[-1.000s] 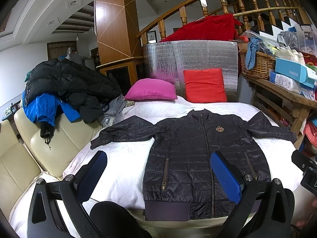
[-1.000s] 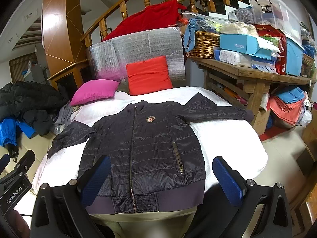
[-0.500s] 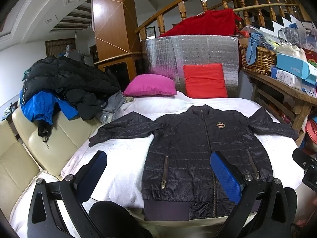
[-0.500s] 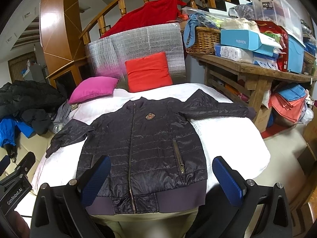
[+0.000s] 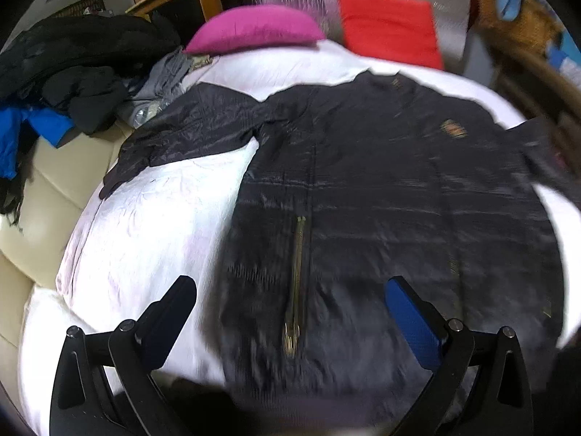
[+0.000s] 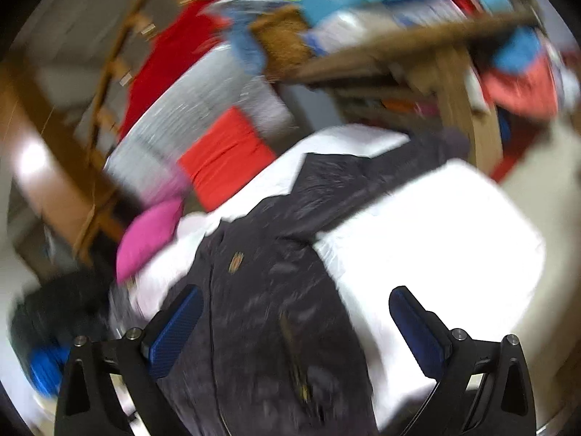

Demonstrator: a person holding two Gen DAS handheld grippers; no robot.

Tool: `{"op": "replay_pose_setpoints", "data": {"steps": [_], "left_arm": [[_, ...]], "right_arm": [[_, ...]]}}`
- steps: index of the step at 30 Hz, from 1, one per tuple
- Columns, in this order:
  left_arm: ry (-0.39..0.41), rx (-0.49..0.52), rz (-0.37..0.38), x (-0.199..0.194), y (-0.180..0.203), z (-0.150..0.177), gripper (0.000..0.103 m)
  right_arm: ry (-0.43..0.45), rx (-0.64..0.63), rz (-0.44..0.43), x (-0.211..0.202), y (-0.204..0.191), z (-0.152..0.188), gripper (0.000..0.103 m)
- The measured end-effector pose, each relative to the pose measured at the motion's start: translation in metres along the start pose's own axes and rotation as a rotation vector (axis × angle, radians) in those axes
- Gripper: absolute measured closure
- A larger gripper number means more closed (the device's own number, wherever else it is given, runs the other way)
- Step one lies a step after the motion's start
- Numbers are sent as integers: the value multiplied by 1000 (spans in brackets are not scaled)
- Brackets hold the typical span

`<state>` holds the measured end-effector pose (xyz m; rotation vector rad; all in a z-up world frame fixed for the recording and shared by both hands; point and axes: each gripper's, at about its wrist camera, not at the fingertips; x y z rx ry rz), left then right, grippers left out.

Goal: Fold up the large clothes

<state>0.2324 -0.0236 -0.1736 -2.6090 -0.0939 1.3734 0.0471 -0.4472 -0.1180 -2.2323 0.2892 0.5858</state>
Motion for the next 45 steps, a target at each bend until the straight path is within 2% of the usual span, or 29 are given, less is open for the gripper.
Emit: {"op": "replay_pose_setpoints", "data": {"steps": [4,7,11,12,15,19,21,23,25,26,30,33,34,37,42,45], "left_arm": [[-21,27,-4,41,27,-31,0],[-37,65,-21,70,51,-51,0],[-50,90,-10,98,74,-63,0],[-48,100,-1,103,79,-62,0],[-51,146,-10,112,91,-56,0],[-41,121,13,114,92,-53,0],[-51,71,46,119,88,-53,0],[-58,24,78,121,82,-49,0],[-57,19,76,120,82,-46,0],[-53,24,70,118,84,-45,0],[-76,16,86,120,85,-43,0],[-109,27,89,120,81,-55,0],[-99,29,88,116,80,-58,0],[12,27,57,97,69,-60,0],[141,-11,-10,73,48,-64,0],[167,-48,-44,70,27,-71,0]], "right_arm": [[-5,188,-36,59,51,-38,0],[34,377,-107,100,94,-59,0],[105,637,-120,146,154,-82,0],[123,673,-129,156,165,-89,0],[153,711,-72,175,186,-105,4],[147,735,-3,201,206,-121,18],[144,750,19,212,217,-126,30],[160,757,30,217,220,-133,52],[172,742,35,220,223,-134,77],[169,734,38,222,225,-134,79],[200,606,36,215,198,-145,84],[244,429,22,203,147,-158,84],[253,377,2,200,127,-160,84],[265,219,-91,194,60,-157,84],[178,-45,-256,207,-52,-127,84],[53,-162,-358,231,-112,-89,84]]}}
Point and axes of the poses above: each gripper's, at about its wrist camera, not at the fingertips, and x roughly the way its jaws point, y to its right, z to its underside, and after that the axes turned 5 degrees about -z, right-handed
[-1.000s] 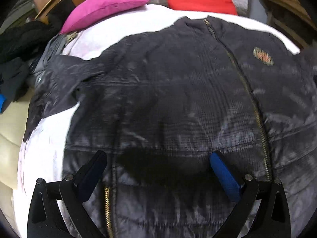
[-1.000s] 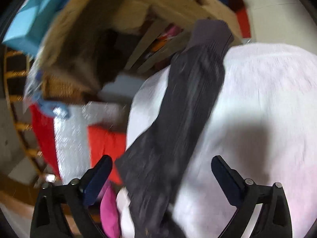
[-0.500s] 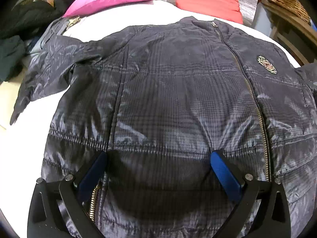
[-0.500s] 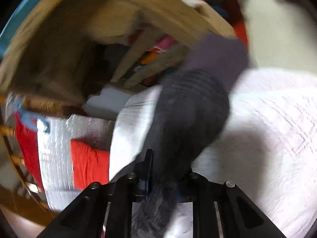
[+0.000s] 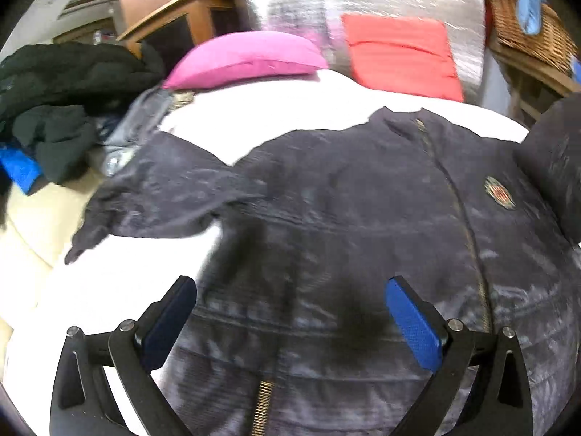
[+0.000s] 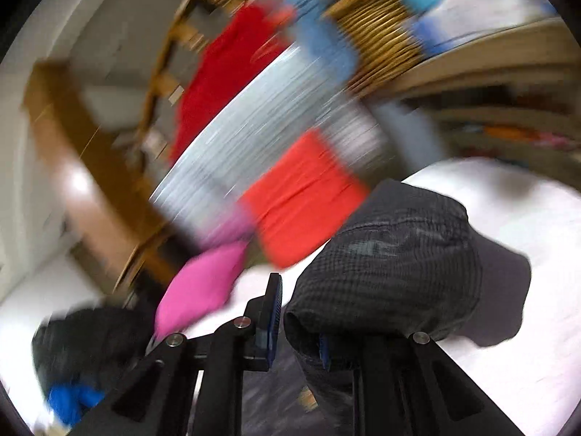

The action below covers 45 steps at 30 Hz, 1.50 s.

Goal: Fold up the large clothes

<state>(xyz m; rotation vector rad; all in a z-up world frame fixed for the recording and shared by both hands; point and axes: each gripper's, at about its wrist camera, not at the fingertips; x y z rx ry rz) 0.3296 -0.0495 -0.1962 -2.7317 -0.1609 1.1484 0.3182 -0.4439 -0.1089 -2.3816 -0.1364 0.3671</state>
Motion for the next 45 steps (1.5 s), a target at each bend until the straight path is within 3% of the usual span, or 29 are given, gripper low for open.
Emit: {"op": "replay_pose_setpoints", "data": {"steps": [5,9,10,11,12,16,19,22,24,27,29,32,36,37,38,39,41,43,45], "left_arm": [[-14,-96,-34,19,-43,-9,0],[-8,-157,-38,23,-65,-12,0],[-5,-164,-40,24,-69,-13,0],[-4,-170,-41,25,-71,-13,0],[-6,-182,-35,26,-74,-14,0],[17,-201,13,23,-69,-17,0],[76,-175,75,10,-54,-19,0],[75,-129,199,1,-26,-21,0],[62,-106,304,-9,-1,-20,0],[60,-49,392,-24,38,-24,0],[63,-9,393,-30,64,-29,0],[66,84,328,-30,111,-42,0],[-30,179,317,-2,169,-54,0],[-38,184,325,2,175,-55,10],[-58,198,337,10,183,-56,29],[-69,210,332,15,188,-57,35],[-37,242,320,19,189,-56,69],[8,268,331,17,183,-63,81],[5,244,353,18,165,-77,83]], "right_arm": [[-294,-72,-123,76,-54,79,81],[-583,-14,-119,122,-55,147,74],[-646,20,-118,129,-50,163,57],[-689,53,-123,133,-46,173,28],[-718,99,-147,134,-41,180,18],[-711,210,-208,113,-33,172,15],[-596,341,-271,76,-17,148,15],[-436,467,-270,45,21,119,16],[-400,535,-262,40,44,108,17],[-359,598,-185,43,64,101,18],[-351,636,-110,44,82,95,18],[-346,766,-120,52,109,99,18],[-330,814,-59,49,137,90,18],[-341,830,-61,50,141,88,19],[-351,847,-64,51,144,89,19],[-356,858,-70,52,145,88,19],[-362,848,-63,53,143,85,19],[-369,815,-44,53,144,79,19],[-377,795,-47,53,144,76,19]]}}
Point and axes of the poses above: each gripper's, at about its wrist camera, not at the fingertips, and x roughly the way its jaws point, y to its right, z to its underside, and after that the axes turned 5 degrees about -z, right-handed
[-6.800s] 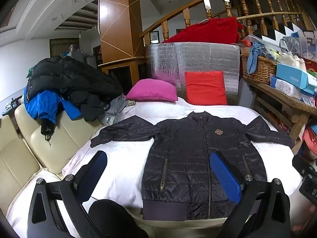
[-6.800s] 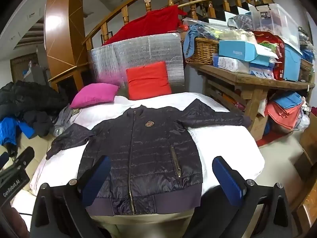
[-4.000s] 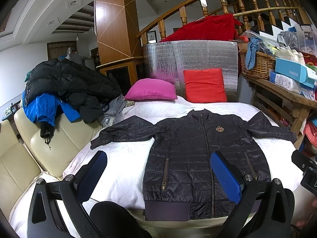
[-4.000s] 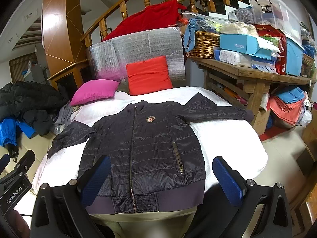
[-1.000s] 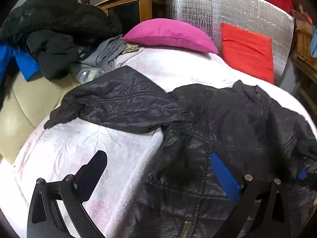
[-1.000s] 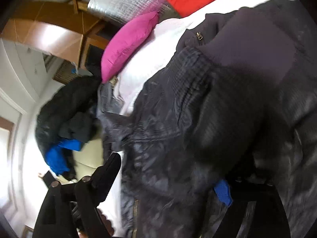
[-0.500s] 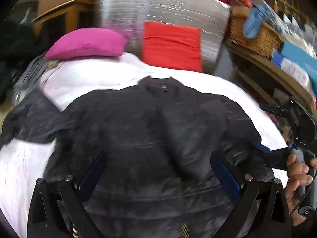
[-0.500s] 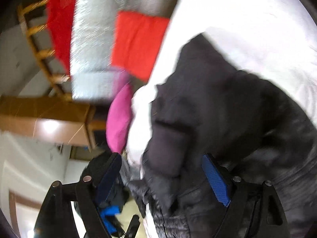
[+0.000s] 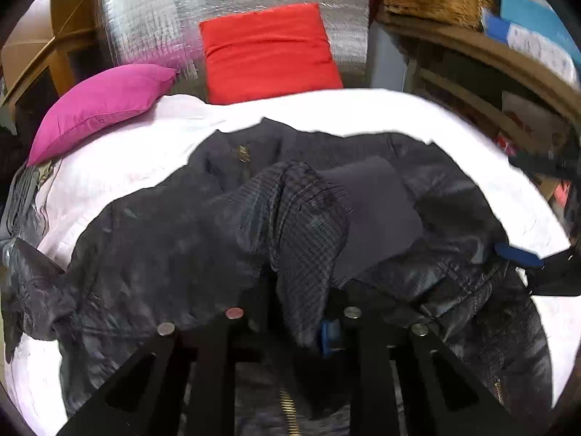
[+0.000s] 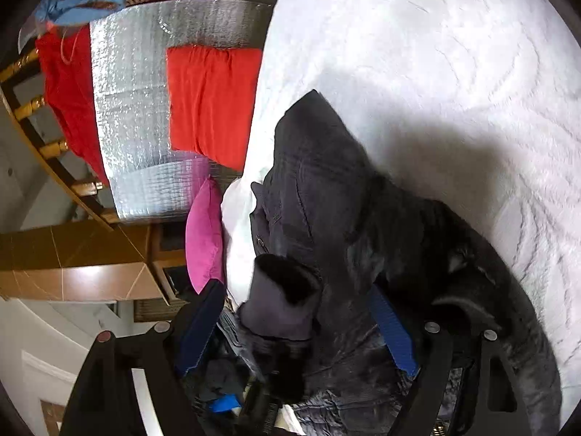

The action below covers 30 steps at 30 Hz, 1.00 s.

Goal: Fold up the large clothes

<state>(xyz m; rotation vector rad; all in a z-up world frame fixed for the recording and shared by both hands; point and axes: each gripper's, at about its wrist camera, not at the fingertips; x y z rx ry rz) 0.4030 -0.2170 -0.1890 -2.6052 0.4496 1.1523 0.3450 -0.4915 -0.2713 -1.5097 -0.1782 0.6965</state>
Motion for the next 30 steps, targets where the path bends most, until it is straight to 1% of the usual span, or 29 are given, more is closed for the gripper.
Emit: {"op": "replay_pose_setpoints", "data": {"steps": [4,6,7,8,10,11,13,15,16,19,21,24,25,27,29,30], "left_arm": [[29,-75,-15,-10,-58,-6,83],[0,-118,24,-7,-86,-2,72],[-24,-145,39,-4,-102,2,55],[-37,-181,13,-5,-119,8,33],[-25,-272,-37,-14,-149,23,15],[-25,-334,-34,-18,-167,31,14],[-51,-432,12,-22,-191,44,14],[-73,-501,23,-23,-205,52,14],[-73,-518,28,-24,-208,53,14],[-34,-538,62,-30,-203,41,14],[-25,-514,58,-31,-188,22,14],[-87,-384,9,-16,-141,-17,12],[-101,-363,1,-11,-128,-24,12],[-130,-318,-33,-1,-102,-34,12],[-193,-277,-112,17,-80,-38,12],[-225,-261,-137,30,-72,-37,12]], "right_arm": [[-42,-15,-19,12,-3,3,19],[-77,-28,-41,22,-8,8,19],[-86,-40,-37,23,-11,10,19],[-95,-62,-18,27,-15,14,19],[-119,-87,18,34,-16,20,19],[-134,-87,22,38,-16,23,19],[-148,-88,31,40,-14,26,19],[-146,-95,35,42,-16,27,19],[-145,-94,33,41,-15,27,19],[-144,-99,37,45,-14,29,19],[-147,-90,47,47,-11,31,19],[-158,-65,73,54,-5,31,19],[-161,-62,81,55,-3,31,20],[-162,-47,81,56,0,29,20],[-166,-44,77,57,1,27,20],[-168,-46,78,57,2,27,20]]}}
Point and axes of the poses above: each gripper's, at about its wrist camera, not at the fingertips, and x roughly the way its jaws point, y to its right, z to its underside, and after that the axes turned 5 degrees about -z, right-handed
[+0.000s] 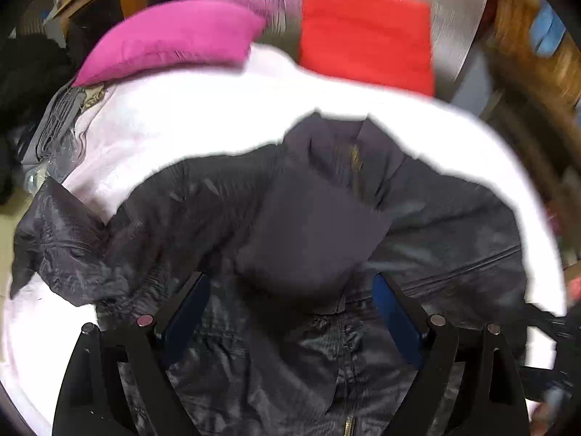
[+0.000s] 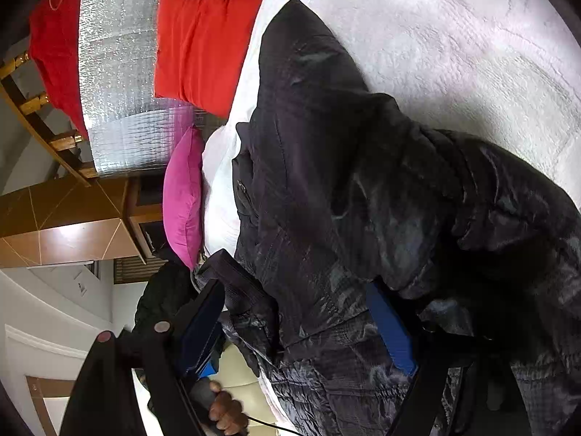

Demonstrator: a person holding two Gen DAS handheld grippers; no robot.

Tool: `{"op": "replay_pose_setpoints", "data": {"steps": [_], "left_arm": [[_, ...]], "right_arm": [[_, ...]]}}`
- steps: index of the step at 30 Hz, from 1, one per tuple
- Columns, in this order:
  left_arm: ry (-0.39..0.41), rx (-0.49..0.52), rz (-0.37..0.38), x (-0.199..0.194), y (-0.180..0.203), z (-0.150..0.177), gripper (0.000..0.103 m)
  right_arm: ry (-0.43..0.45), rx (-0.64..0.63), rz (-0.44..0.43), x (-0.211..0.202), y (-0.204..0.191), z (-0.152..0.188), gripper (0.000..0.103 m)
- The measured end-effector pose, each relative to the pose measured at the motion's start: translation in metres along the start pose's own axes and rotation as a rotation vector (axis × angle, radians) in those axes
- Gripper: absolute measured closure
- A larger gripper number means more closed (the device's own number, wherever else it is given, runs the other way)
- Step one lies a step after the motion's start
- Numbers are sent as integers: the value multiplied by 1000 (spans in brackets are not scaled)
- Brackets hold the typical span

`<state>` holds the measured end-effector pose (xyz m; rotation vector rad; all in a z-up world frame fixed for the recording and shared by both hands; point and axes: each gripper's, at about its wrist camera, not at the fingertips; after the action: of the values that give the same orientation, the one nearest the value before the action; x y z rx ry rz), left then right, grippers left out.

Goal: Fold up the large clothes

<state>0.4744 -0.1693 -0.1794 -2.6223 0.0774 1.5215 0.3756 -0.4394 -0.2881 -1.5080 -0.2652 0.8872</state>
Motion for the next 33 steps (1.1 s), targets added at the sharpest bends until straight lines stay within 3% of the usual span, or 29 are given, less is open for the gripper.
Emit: {"op": "replay_pose_setpoints", "data": {"steps": [3,5,8,11,16,19,23,27,28,29,30,33], "left_arm": [[-35,9,-74,28,3,5,15],[-46,-48,-11,27,-18,14,28],[-24,-77,55,8,-51,29,29],[49,-89,-2,-26,-95,51,29],[4,-164,8,-48,-171,82,28],[-26,-206,55,-52,-191,91,27],[-25,-319,173,-57,-210,105,22],[-56,-328,227,-39,-193,97,23],[-65,-317,239,-33,-188,94,25],[-72,-305,250,-24,-181,90,46],[-84,-291,258,-17,-174,86,60],[-54,-191,197,-14,-152,68,88]], "right_arm": [[-5,-14,11,2,-1,0,20],[-7,-17,12,2,-2,0,20],[-5,-6,7,3,-2,-1,20],[1,-7,12,4,-1,-1,20],[12,-22,21,1,-4,8,20],[8,-30,18,1,-6,13,20],[12,-60,31,-1,-12,20,20],[6,-73,44,3,-13,21,20],[2,-72,45,4,-13,21,20],[1,-75,47,5,-13,21,20],[0,-79,49,5,-13,21,20],[13,-104,62,2,-17,22,20]]}}
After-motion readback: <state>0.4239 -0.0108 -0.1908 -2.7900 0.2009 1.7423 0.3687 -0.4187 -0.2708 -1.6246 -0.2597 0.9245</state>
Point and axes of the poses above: each gripper's, at about its wrist camera, not at the fingertips, and x roughly the way its jaws point, y to its right, z to its underside, and after that the axes turned 5 degrees about -z, right-handed
